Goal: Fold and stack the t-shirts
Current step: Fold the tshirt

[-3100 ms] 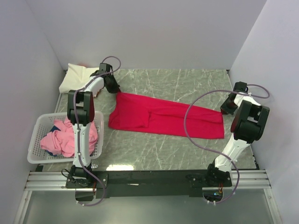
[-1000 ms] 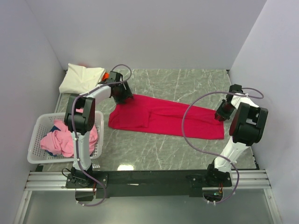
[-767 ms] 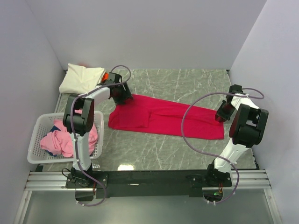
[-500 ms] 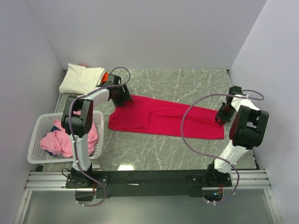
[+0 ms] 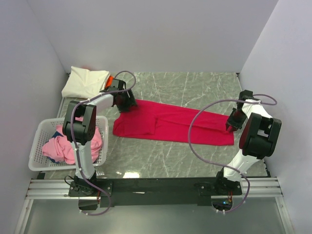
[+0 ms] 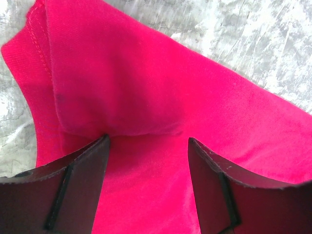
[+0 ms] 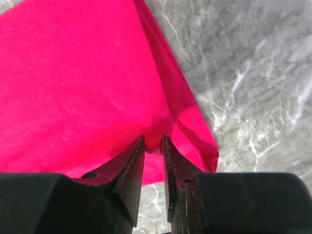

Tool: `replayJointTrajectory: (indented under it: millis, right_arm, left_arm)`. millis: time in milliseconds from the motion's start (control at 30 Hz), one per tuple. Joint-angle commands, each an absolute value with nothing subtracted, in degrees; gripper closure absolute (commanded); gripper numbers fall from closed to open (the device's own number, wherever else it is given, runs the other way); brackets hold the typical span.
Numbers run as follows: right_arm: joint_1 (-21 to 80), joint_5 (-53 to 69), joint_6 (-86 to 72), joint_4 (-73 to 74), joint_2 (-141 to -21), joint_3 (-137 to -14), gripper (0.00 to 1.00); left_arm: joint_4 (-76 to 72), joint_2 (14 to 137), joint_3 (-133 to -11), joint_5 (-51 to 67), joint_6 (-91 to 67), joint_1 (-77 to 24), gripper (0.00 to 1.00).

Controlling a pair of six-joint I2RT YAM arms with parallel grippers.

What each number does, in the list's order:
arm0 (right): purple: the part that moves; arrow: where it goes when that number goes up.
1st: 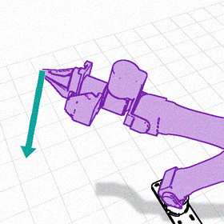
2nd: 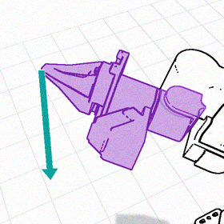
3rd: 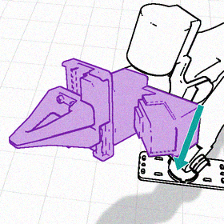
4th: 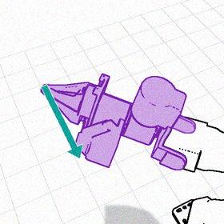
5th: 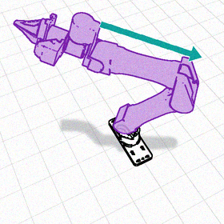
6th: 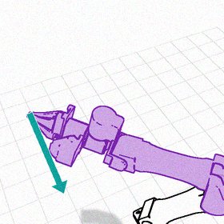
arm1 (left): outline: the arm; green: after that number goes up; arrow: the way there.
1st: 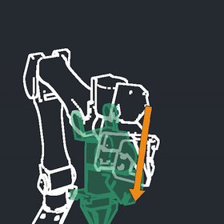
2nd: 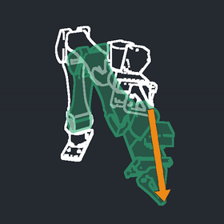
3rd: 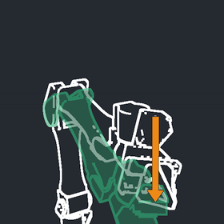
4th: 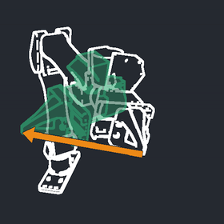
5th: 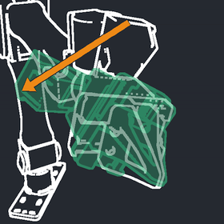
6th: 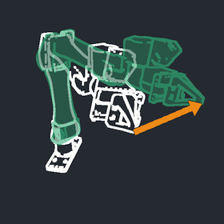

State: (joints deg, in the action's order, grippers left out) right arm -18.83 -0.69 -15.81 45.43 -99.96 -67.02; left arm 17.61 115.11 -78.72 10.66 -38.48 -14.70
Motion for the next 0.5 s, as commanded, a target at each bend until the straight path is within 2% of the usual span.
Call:
replayJointTrajectory:
  millis: [0,467]
  right_arm:
    - [-18.46,-2.55,-14.59,47.55,-96.24,-66.97,0.71]
    - [-17.58,-2.29,-14.5,51.24,-92.19,-70.84,0.64]
  left_arm:
    - [18.19,112.67,-77.96,10.28,-37.0,-14.76,0.29]
    - [21.88,111.54,-82.62,7.74,-35.95,-14.68,0.29]
